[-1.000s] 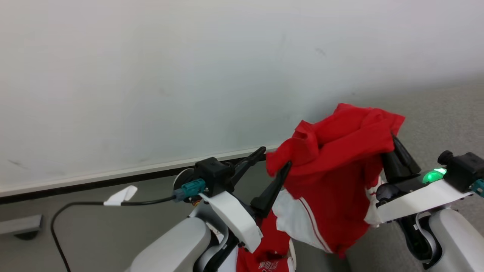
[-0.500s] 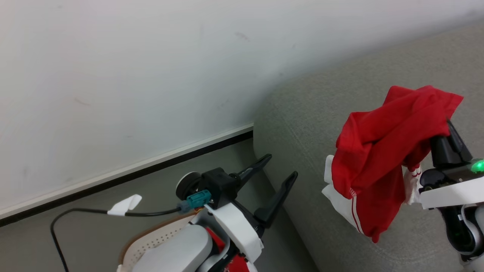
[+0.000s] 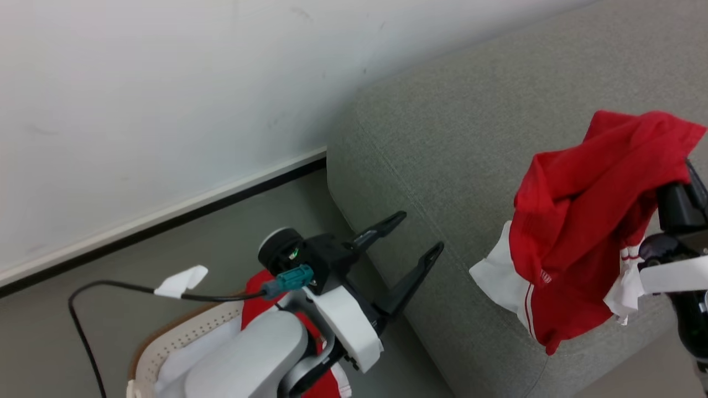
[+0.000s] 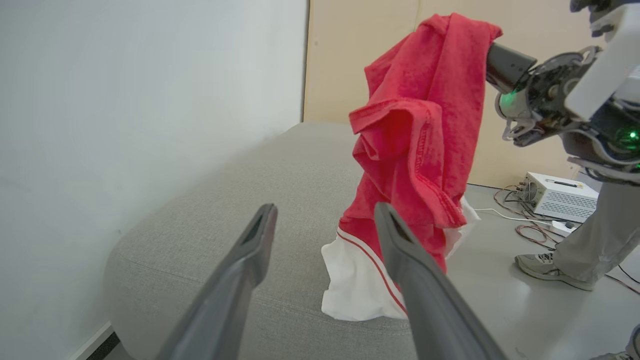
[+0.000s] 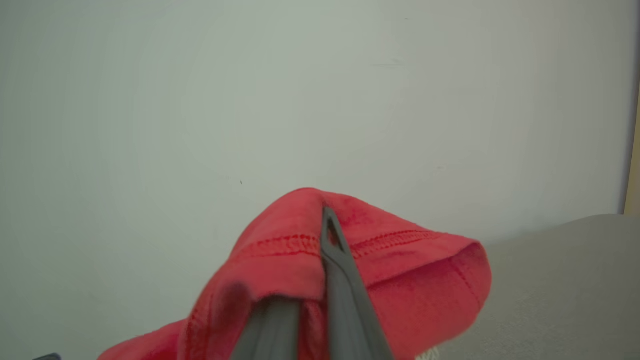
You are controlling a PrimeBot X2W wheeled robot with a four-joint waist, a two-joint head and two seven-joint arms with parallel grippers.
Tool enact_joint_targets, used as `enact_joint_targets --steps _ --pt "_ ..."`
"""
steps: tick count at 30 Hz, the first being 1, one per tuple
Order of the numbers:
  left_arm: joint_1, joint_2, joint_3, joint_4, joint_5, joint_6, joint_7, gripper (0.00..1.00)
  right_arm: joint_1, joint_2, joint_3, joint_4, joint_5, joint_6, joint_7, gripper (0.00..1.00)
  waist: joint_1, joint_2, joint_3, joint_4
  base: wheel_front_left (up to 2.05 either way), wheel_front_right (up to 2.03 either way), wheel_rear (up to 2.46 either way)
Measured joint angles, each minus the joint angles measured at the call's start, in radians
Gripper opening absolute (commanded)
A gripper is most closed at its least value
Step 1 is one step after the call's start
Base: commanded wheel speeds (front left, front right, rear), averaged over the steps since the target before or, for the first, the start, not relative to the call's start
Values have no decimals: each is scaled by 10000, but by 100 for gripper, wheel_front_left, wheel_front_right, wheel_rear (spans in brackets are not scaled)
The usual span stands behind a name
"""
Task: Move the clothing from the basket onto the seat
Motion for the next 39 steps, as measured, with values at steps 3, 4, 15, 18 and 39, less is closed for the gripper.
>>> enact_joint_targets --steps 3,4,15,18,39 --pt "-463 222 -48 -253 205 -50 299 100 -781 -123 -59 107 182 0 132 0 0 -1 532 43 0 0 0" --pt "-608 288 -48 -326 244 -86 412 100 -1090 -169 -132 163 351 0 153 0 0 0 743 82 0 0 0" --pt "-1939 848 -6 -1164 711 -272 1221 100 -5078 -1266 -1216 1887 1277 0 362 0 2 0 3303 1075 0 0 0" --pt "-2236 857 38 -1279 796 -309 1285 100 -5920 -1590 -1430 2709 1198 0 393 0 3 -1 3941 1497 0 0 0" --pt "-2523 1051 190 -1058 844 -247 917 100 -7213 -1937 -184 8974 -217 0 2010 0 1 -1 5364 3324 0 0 0"
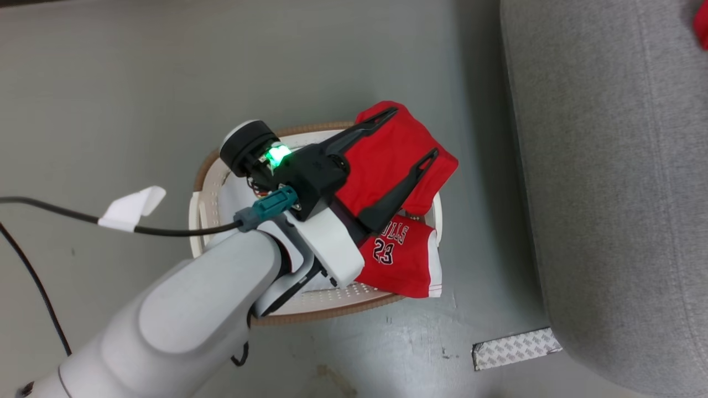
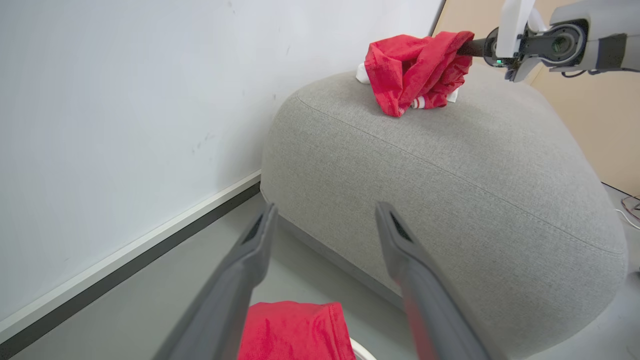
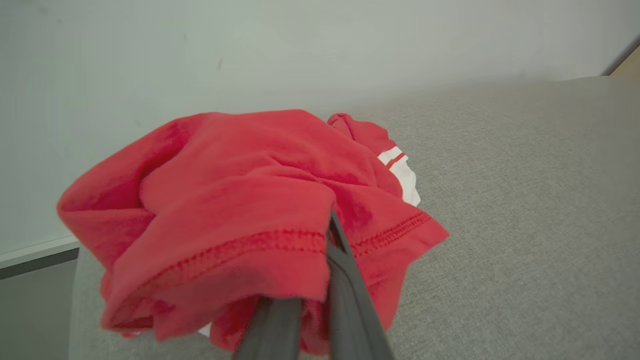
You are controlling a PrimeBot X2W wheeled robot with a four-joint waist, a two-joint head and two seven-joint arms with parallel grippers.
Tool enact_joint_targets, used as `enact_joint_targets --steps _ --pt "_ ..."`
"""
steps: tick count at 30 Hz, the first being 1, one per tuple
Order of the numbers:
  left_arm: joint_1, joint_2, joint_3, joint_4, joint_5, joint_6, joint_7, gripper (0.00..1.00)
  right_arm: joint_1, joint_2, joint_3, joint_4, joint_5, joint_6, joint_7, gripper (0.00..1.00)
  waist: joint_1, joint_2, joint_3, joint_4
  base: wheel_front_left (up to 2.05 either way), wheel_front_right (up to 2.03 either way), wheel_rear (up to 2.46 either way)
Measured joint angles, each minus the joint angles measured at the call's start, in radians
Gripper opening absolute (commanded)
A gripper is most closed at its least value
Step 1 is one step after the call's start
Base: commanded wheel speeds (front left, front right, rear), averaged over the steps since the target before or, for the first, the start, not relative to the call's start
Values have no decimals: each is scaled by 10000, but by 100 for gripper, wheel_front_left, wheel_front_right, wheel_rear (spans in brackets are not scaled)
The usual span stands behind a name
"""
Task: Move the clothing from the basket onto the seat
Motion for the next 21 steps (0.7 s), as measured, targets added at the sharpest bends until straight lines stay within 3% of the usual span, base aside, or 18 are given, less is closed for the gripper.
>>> enact_joint_targets --steps 1,2,3,11,16,21 --pt "15 2 -2 35 -2 15 -10 100 -4 23 69 100 0 0 33 0 0 0 -71 -18 0 0 0" --pt "48 8 -8 75 -33 36 -61 100 -2 50 174 169 0 0 104 44 0 0 -151 -39 0 0 0" --pt "93 12 -13 130 -56 46 -90 100 4 90 274 236 0 0 138 100 0 0 -247 -60 0 0 0" --pt "1174 8 98 786 -612 270 -754 100 855 380 1810 -176 520 0 1873 100 -1 0 -1689 -316 0 0 0" --pt "1997 59 366 980 -1016 537 -1080 100 1520 -226 2805 -1212 968 0 2704 100 -5 0 -2991 -486 0 0 0" --pt "2786 81 732 1106 -1465 865 -1325 100 2078 -924 3411 -2696 1438 0 2706 100 -6 0 -4304 -592 0 0 0"
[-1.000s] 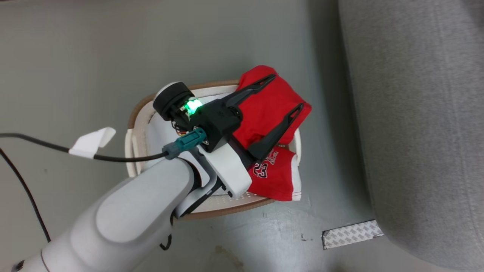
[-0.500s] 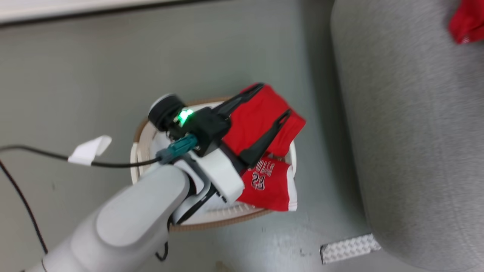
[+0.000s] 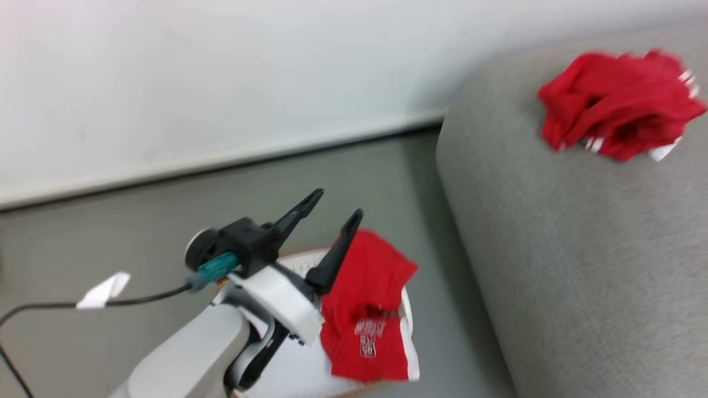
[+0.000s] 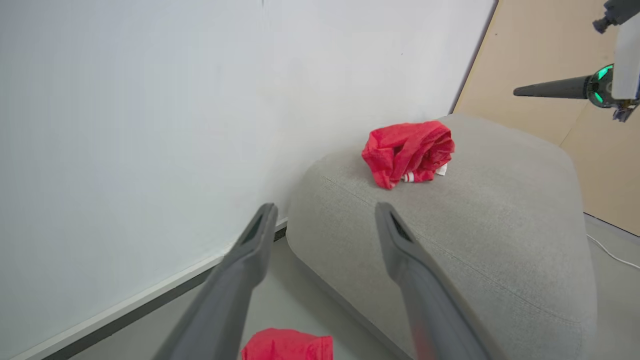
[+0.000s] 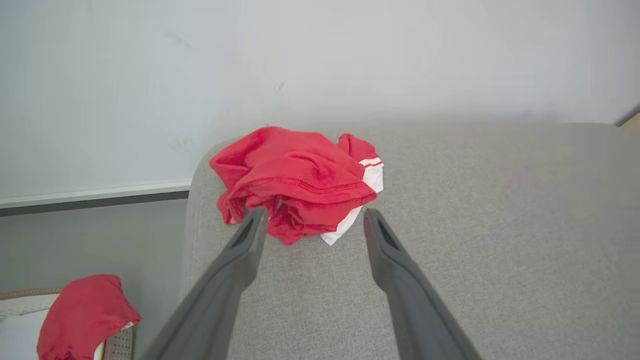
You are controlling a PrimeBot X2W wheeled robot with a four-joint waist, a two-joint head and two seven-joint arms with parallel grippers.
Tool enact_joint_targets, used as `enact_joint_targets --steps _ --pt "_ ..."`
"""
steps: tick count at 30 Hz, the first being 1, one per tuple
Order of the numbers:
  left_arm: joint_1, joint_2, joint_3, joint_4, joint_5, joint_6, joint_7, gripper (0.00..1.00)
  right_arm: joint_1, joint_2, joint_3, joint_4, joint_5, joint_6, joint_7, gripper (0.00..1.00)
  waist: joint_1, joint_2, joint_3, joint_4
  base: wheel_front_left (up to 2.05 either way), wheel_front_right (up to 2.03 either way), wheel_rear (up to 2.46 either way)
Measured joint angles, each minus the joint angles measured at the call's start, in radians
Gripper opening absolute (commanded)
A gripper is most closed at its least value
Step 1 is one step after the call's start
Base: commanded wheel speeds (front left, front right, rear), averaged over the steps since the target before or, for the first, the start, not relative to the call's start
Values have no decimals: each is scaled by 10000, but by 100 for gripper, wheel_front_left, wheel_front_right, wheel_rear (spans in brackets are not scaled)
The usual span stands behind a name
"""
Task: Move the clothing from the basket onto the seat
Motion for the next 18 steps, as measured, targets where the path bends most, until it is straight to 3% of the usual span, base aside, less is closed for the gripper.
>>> enact_joint_targets --steps 5,12,18 --pt "686 128 681 13 -194 483 -157 100 528 -391 -19 -1392 433 0 -719 100 -1 0 -1156 70 0 0 0" --pt "2115 408 2092 -54 -610 1032 -222 100 1918 -366 -581 -2660 472 0 -2090 100 -1 0 -2312 516 0 0 0" --pt "3535 535 3567 -326 -414 1425 -230 100 3356 431 -1661 -3195 -71 -2 -3289 100 1 0 -2735 1086 0 0 0"
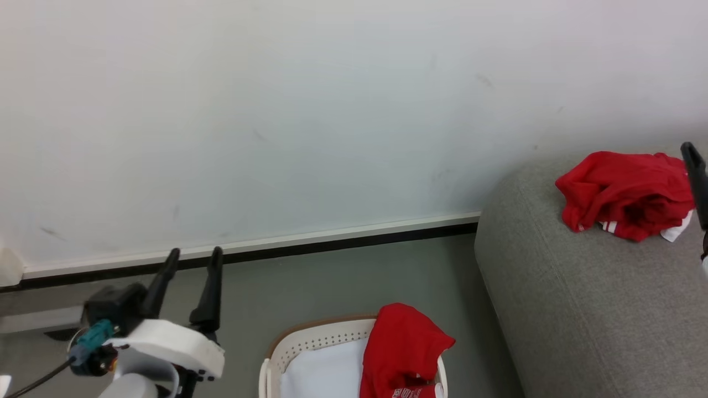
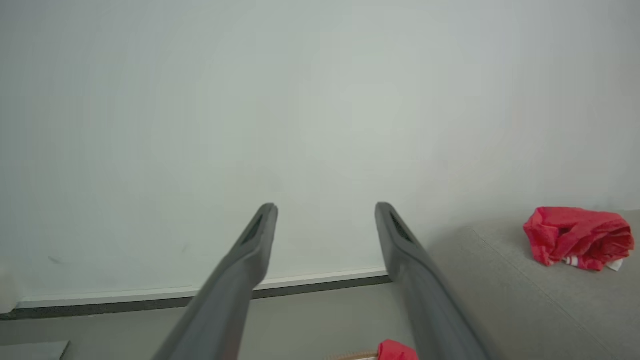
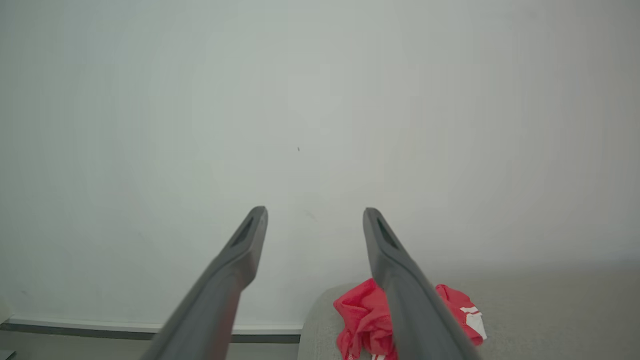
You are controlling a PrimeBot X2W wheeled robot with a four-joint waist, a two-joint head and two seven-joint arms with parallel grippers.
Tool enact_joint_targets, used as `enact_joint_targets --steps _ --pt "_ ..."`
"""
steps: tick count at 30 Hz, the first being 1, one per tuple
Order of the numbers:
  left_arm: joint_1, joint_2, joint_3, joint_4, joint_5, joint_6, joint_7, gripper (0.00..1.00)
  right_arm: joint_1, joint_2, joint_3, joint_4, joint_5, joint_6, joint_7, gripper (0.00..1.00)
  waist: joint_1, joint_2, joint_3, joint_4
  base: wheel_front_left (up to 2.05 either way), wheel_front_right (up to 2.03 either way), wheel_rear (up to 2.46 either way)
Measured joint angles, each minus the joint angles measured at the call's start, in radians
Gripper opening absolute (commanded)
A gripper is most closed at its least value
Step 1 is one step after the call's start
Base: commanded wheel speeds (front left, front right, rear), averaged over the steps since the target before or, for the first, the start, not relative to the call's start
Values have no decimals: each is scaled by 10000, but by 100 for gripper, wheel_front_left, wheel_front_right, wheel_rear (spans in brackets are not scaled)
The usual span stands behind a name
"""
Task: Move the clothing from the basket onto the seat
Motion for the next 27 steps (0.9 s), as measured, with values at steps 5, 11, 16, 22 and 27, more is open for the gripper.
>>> enact_joint_targets --steps 5,11,16,22,27 --pt "1005 -203 1187 -360 420 132 0 100 1399 842 -662 -514 -911 0 -782 100 1 0 -107 329 0 0 0" --pt "1998 -769 2320 -571 1221 144 0 100 3017 2173 -1547 -1193 -1730 0 -1549 100 2 0 -118 526 0 0 0" --pt "2674 -1848 3315 -882 1904 -56 0 100 4372 3118 -2027 -1576 -2261 0 -1889 100 3 0 -95 715 0 0 0" --pt "3150 -2773 4102 -690 2940 -823 0 100 5518 4169 -2109 -1687 -2612 0 -1994 100 3 0 -38 915 0 0 0" --pt "3305 -3166 4500 -278 3595 -1459 0 100 5741 4527 -2113 -1758 -3333 0 -2033 100 3 0 6 909 0 0 0"
